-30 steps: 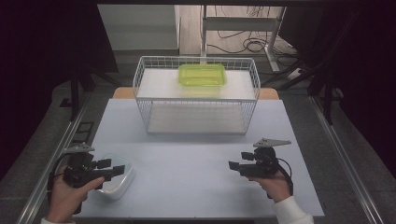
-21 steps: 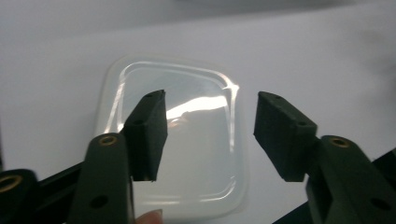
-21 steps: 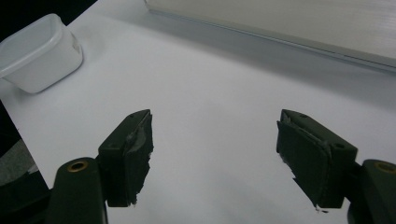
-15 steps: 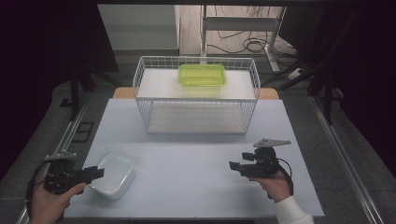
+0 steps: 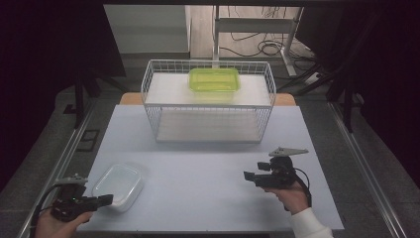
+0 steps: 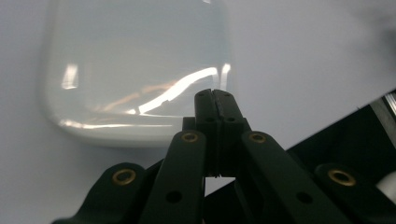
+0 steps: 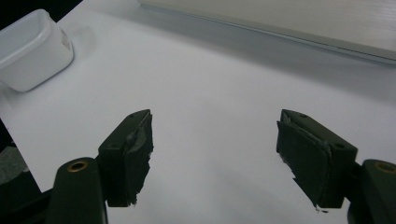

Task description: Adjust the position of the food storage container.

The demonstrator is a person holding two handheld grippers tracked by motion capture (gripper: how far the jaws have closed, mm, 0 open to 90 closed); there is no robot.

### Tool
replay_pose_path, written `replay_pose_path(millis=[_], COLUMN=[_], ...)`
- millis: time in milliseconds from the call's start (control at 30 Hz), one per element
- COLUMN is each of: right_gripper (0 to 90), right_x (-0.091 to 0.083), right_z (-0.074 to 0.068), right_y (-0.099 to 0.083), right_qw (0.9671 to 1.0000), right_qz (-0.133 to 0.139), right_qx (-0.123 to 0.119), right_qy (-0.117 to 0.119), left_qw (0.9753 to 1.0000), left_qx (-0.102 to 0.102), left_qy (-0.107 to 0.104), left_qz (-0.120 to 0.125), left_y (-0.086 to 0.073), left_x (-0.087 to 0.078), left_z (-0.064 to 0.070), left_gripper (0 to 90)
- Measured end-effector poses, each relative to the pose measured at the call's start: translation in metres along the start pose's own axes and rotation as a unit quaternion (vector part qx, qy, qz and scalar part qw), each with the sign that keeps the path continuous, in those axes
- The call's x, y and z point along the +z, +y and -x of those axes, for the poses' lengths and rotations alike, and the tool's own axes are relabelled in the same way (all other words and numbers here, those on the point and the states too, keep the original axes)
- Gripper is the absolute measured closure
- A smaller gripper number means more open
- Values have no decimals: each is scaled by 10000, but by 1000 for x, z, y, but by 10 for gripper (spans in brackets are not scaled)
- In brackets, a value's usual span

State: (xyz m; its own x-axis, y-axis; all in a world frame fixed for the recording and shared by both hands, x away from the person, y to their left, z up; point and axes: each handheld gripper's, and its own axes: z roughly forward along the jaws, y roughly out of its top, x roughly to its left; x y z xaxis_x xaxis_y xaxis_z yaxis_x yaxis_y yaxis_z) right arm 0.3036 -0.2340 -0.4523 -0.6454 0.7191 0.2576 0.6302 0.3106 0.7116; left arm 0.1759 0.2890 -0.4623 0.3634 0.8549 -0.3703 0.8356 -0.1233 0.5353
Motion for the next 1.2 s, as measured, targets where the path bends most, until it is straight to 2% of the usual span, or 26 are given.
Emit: replay_pose_path(millis=[200,333,400,500,600,733,833,1000,1200], right_gripper=[269,269,269,269,269,269,269,268,269], right_x=[-1,-1,-1,-1,0,0,0,0,1], right_z=[1,2,2,2,2,2,2,3,3], right_y=[0,-1,-1,-1,-1,-1,-1,-1,-1], right_qw=[10000,10000,10000,10000,10000,10000,10000,10000,10000], right_qz=[19,7,8,7,-14,-7,-13,-19,-33], right_qx=[9,27,26,27,25,26,27,19,17], right_qy=[-2,-11,-19,-24,-24,-33,-33,-38,-44], left_qw=[9991,9979,9975,9972,9977,9973,9975,9971,9972], left_qx=[321,437,453,420,347,280,134,0,-14], left_qy=[-115,15,93,296,292,435,466,540,528], left_qz=[-268,-478,-530,-547,-500,-518,-509,-540,-537], left_y=[2,-1,-3,-4,-5,-7,-7,-7,-8], left_x=[17,33,37,39,38,35,33,32,32], left_z=[26,34,33,30,24,16,4,-11,-16], left_gripper=[895,895,895,895,895,894,894,894,895])
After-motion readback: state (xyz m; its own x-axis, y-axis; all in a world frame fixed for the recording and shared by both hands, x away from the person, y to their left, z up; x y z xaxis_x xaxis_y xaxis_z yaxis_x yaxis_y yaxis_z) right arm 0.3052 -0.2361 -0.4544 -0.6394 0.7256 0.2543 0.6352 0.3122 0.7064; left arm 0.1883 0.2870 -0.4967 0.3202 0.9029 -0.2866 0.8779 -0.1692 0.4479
